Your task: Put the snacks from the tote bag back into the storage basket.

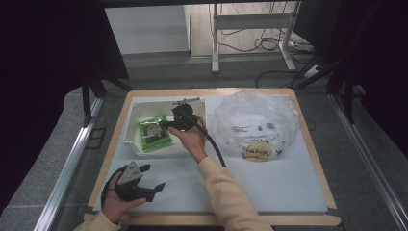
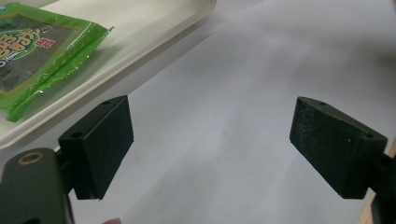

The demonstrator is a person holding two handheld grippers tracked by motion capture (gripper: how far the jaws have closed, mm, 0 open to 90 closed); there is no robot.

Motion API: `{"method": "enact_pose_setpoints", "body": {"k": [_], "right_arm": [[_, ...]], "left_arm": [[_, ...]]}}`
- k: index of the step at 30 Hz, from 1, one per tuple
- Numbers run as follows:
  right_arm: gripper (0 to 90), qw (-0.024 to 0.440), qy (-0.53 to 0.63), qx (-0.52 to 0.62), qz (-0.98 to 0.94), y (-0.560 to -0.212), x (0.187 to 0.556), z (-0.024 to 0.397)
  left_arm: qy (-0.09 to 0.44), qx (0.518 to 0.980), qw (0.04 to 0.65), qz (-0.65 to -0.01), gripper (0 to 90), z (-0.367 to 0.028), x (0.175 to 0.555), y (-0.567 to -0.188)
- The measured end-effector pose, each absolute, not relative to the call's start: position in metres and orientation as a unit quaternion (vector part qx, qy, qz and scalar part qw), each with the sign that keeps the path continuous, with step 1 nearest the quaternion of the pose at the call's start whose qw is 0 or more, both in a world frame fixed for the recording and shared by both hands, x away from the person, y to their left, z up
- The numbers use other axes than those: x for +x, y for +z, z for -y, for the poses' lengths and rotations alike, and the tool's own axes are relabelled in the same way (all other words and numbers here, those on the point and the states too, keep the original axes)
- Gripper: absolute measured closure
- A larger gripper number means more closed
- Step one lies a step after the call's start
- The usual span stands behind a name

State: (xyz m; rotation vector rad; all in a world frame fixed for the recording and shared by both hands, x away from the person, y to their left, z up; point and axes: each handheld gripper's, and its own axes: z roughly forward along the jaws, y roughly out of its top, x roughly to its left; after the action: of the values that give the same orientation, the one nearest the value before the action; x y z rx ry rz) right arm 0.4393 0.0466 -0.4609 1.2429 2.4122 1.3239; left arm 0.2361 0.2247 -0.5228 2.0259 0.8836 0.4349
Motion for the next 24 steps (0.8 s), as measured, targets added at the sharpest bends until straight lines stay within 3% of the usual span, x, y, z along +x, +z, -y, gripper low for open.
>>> {"method": "enact_pose_setpoints", "body": {"k": [12, 24], "right_arm": [[43.0, 0.089, 0.456, 0.357, -0.81, -0.431, 0.401, 0.01], [41.7, 0.107, 0.473, 0.332, -0.809, -0.427, 0.36, 0.079]], "left_arm": [[0.18, 0.814, 0.42, -0.359, 13.5, -0.224, 0.238, -0.524], [0.186, 0.812, 0.414, -0.367, 13.3, -0.223, 0.24, -0.525]]}}
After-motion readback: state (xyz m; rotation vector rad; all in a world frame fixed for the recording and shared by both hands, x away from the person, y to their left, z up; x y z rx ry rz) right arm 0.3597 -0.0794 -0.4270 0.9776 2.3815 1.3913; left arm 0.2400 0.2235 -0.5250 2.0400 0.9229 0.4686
